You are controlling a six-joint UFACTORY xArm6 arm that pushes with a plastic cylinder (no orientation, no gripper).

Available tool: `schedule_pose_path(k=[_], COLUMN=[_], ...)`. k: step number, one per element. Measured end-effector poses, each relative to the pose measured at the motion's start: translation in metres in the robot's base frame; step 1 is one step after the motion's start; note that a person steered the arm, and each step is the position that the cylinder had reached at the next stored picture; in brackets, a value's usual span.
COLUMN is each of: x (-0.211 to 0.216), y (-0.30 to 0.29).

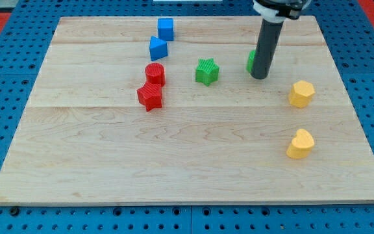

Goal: Push the green star towards left side of the board

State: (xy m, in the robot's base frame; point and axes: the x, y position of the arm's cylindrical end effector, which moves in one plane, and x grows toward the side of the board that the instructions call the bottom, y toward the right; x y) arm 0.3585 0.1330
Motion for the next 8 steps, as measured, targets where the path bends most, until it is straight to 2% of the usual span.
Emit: schedule_pose_path(k=[1, 3, 4, 5, 6, 7, 8], x=[-0.012, -0.018, -0.003, 0.042, 0.007, -0.006, 0.016], y=[0.003, -0.084, -0.098, -0.099, -0.073, -0.095, -0.135])
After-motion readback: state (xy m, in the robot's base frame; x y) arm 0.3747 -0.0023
